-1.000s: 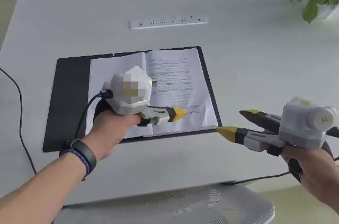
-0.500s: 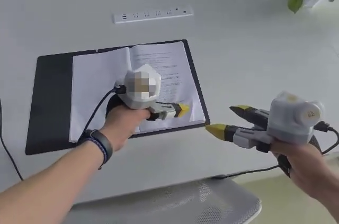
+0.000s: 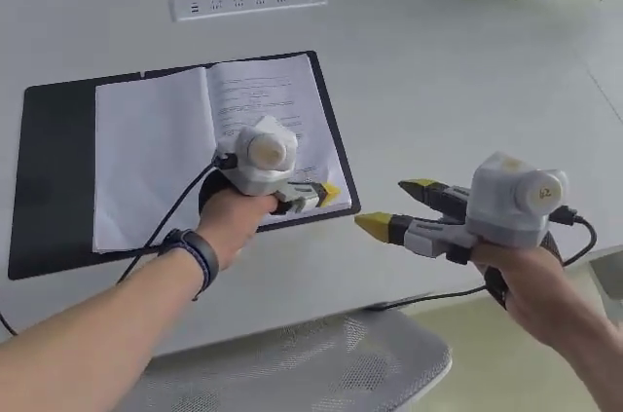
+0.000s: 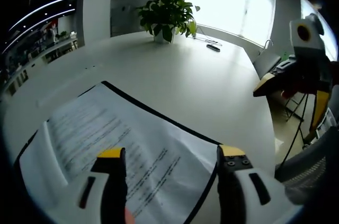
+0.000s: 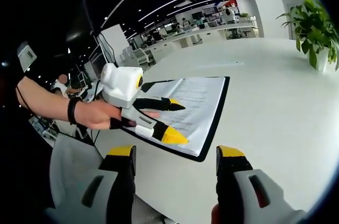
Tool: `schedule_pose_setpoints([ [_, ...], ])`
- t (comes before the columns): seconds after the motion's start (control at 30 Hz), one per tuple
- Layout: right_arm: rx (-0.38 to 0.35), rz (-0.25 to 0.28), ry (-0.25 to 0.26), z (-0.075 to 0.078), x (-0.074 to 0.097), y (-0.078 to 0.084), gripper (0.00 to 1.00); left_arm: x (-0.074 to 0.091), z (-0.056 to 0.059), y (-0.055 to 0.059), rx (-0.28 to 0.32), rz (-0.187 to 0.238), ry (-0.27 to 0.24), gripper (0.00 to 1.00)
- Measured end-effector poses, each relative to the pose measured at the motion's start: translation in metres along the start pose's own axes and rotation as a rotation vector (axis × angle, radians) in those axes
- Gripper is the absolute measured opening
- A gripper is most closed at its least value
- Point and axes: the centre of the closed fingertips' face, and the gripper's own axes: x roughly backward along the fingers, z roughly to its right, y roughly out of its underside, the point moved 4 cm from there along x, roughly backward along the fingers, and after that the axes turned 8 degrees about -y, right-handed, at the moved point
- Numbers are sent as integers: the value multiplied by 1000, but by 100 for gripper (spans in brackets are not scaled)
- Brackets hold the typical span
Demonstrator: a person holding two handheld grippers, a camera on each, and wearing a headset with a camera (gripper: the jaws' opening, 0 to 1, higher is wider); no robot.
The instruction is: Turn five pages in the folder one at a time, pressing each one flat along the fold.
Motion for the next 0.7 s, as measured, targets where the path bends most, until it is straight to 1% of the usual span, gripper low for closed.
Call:
schedule_pose_setpoints([
  [0.07, -1, 0, -1, 1, 0, 0, 60, -5, 3, 3, -14, -13, -3, 69],
  [0.13, -4, 0, -3, 5, 1, 1, 60, -6, 4, 7, -44, -35, -13, 69],
  [0.17, -5, 0, -3, 7, 2, 1, 60, -7, 5, 9, -65, -45, -18, 68],
  [0.2, -6, 1, -3, 8, 2, 1, 60, -8, 3, 10, -101, -41, -34, 67],
  [0.23, -9, 4, -3, 10, 2, 0, 59, -7, 4, 11, -131, -43, -45, 67],
  [0.27, -14, 7, -2, 11, 2, 0, 59, -6, 6, 11, -111, -38, -39, 67],
  [0.3, -17, 8, -2, 12, 2, 0, 59, -6, 5, 11, -107, -35, -38, 67],
  [0.43, -26, 14, -6, 16, 0, 1, 58, -5, 3, 11, -111, -28, -38, 66],
  [0.57, -33, 14, -14, 17, -4, 3, 57, -4, 0, 12, -107, -21, -37, 62],
  [0.7, -41, 19, -26, 18, -10, 2, 56, -3, 0, 11, -101, -20, -32, 61],
])
